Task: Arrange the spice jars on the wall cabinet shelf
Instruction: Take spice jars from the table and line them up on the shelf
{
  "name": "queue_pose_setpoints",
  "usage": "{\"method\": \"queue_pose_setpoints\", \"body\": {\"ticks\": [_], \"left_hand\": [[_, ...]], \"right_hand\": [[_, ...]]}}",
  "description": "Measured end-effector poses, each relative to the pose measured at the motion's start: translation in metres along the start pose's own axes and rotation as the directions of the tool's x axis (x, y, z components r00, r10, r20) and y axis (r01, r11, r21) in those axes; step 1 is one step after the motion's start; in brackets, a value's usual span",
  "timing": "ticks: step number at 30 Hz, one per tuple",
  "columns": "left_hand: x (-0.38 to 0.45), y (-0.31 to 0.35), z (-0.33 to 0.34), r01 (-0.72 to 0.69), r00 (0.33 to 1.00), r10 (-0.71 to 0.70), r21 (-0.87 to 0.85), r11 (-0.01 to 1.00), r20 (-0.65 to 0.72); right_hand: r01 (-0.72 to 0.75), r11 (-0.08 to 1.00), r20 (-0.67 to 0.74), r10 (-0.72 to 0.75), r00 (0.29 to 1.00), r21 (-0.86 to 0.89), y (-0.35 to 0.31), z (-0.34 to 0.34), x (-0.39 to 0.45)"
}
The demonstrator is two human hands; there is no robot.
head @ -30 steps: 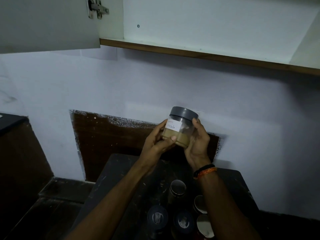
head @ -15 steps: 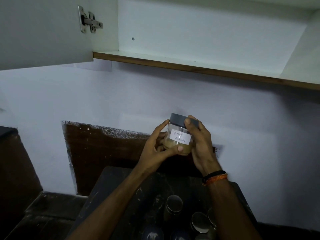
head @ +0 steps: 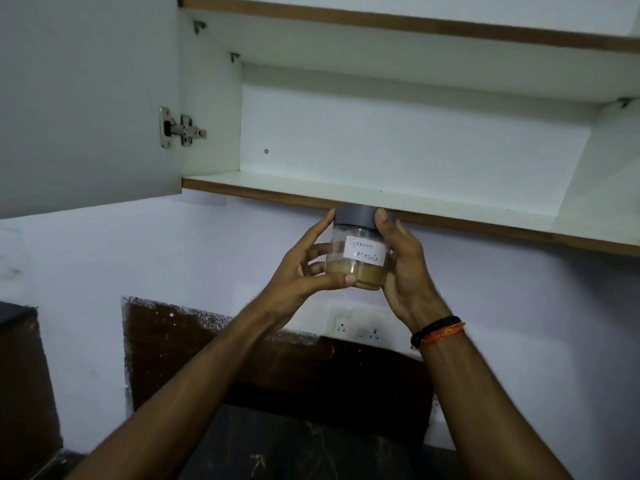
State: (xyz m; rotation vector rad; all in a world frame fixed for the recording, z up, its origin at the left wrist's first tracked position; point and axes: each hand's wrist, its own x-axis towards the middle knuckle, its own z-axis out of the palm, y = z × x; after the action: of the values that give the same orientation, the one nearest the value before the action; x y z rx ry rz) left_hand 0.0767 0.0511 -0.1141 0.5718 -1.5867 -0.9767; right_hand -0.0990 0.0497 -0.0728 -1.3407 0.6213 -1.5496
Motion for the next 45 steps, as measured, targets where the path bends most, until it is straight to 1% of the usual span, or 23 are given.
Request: {"method": "queue_pose_setpoints", "body": {"ticks": [5,13,19,24,27,29,31,32,33,34,35,36,37,38,39,41,45], "left_hand": [[0.036,0.038,-0.006,-0.08,0.997,0.081,0.088,0.993,-0.008],[0.077,0.083,-0.026,-0.09,0.996,0.091,0.173,0.981,0.002],[0.09,0.09,-0.05,-0.102,0.995,0.1,0.198,0.975,0.019],[0.097,0.083,-0.07,-0.093,0.996,0.091,0.168,0.981,0.024],[0.102,0.079,-0.082,-0.102,0.994,0.096,0.166,0.981,0.047],[0.108,0.077,-0.092,-0.121,0.991,0.109,0.185,0.975,0.075],[0.115,0.075,-0.103,-0.132,0.989,0.109,0.277,0.952,0.095],[0.119,0.075,-0.111,-0.127,0.99,0.095,0.371,0.92,0.102],[0.122,0.073,-0.119,-0.112,0.992,0.064,0.502,0.858,0.113],[0.126,0.071,-0.128,-0.095,0.992,0.016,0.652,0.753,0.126],[0.13,0.067,-0.138,-0.084,0.989,-0.047,0.788,0.61,0.142],[0.134,0.064,-0.147,-0.084,0.981,-0.117,0.884,0.459,0.154],[0.139,0.061,-0.155,-0.091,0.968,-0.189,0.938,0.335,0.162],[0.142,0.058,-0.159,-0.097,0.954,-0.251,0.963,0.25,0.162],[0.146,0.055,-0.163,-0.096,0.945,-0.291,0.977,0.192,0.15],[0.153,0.049,-0.166,-0.104,0.943,-0.302,0.987,0.125,0.138],[0.154,0.035,-0.17,-0.184,0.966,-0.176,0.982,0.039,0.188]], "right_hand": [[0.085,0.996,0.065,-0.086,0.994,0.007,-0.036,0.015,0.035],[0.128,0.992,0.128,-0.127,0.984,0.003,-0.067,0.031,0.082],[0.174,0.976,0.152,-0.153,0.976,-0.133,-0.072,0.043,0.099],[0.174,0.947,0.202,-0.121,0.972,-0.271,-0.067,0.05,0.116],[0.166,0.938,0.201,-0.107,0.974,-0.304,-0.065,0.055,0.125],[0.173,0.933,0.184,-0.119,0.976,-0.316,-0.062,0.06,0.135],[0.191,0.923,0.16,-0.144,0.977,-0.333,-0.059,0.063,0.144],[0.203,0.916,0.147,-0.161,0.976,-0.347,-0.057,0.064,0.151],[0.213,0.909,0.138,-0.175,0.975,-0.358,-0.055,0.065,0.155],[0.223,0.904,0.131,-0.187,0.974,-0.364,-0.053,0.066,0.161],[0.229,0.902,0.127,-0.195,0.972,-0.367,-0.052,0.066,0.167],[0.231,0.9,0.12,-0.2,0.972,-0.369,-0.052,0.067,0.173],[0.227,0.9,0.107,-0.201,0.974,-0.373,-0.051,0.068,0.181],[0.217,0.9,0.094,-0.196,0.976,-0.377,-0.05,0.069,0.188],[0.207,0.901,0.086,-0.189,0.978,-0.381,-0.048,0.071,0.196],[0.188,0.899,0.082,-0.17,0.982,-0.395,-0.042,0.074,0.211],[0.181,0.868,0.092,-0.156,0.984,-0.463,-0.025,0.082,0.243]]}}
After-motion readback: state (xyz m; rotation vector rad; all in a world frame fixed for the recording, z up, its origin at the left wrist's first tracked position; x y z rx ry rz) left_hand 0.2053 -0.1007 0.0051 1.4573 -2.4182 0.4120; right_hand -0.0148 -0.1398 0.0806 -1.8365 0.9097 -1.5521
